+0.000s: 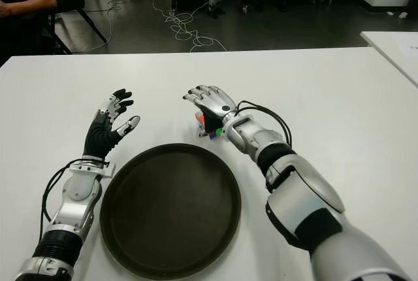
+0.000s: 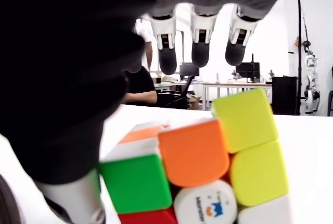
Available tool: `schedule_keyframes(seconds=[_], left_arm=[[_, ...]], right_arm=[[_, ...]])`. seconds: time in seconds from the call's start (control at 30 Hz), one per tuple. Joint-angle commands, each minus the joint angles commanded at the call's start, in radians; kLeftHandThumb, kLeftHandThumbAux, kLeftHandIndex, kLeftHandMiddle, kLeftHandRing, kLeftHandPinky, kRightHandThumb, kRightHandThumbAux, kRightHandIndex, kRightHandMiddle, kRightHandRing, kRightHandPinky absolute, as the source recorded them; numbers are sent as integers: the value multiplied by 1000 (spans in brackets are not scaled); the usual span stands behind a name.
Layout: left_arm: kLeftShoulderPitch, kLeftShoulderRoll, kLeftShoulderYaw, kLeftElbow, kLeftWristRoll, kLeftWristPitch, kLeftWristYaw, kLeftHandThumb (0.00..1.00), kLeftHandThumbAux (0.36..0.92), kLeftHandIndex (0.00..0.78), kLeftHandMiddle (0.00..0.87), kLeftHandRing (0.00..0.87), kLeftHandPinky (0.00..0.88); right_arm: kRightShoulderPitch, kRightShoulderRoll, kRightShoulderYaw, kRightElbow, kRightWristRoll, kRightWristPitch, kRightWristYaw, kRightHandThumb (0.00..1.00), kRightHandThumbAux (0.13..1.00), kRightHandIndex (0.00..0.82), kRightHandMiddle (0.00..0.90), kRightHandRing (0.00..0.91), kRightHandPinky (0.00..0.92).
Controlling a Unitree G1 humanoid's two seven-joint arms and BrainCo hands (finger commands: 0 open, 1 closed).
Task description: Pick up the Rubik's Cube and put it in the plate
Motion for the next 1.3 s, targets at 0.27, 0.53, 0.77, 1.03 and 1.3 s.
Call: schedule_keyframes(seconds=[0.27,0.53,0.77,1.03,1.3], left_arm=[[3,2,-3,-9,1,7,-3,59,586,100,156,145,102],[5,2,-2,-12,11,5,9,62,590,105,165,154,108],[1,2,-3,-9,19,8,15,72,579,104,170,157,104],[1,2,-4,-7,24,5,17,55,560,102,164,150,93],[2,0,-2,-11,18,9,14,56,584,100,176,140,58]], right_arm=[[5,4,-3,-8,6,23,10,0,855,82,50,54,76],[11,5,-6,-17,11,29,19,0,849,74,58,52,58],[16,6,5,-16,0,30,15,0,855,80,66,66,81],[22,7,19,-16,-7,29,24,0,854,87,76,82,92],[27,11,32,-10,-15,52,28,0,841,100,113,148,203]])
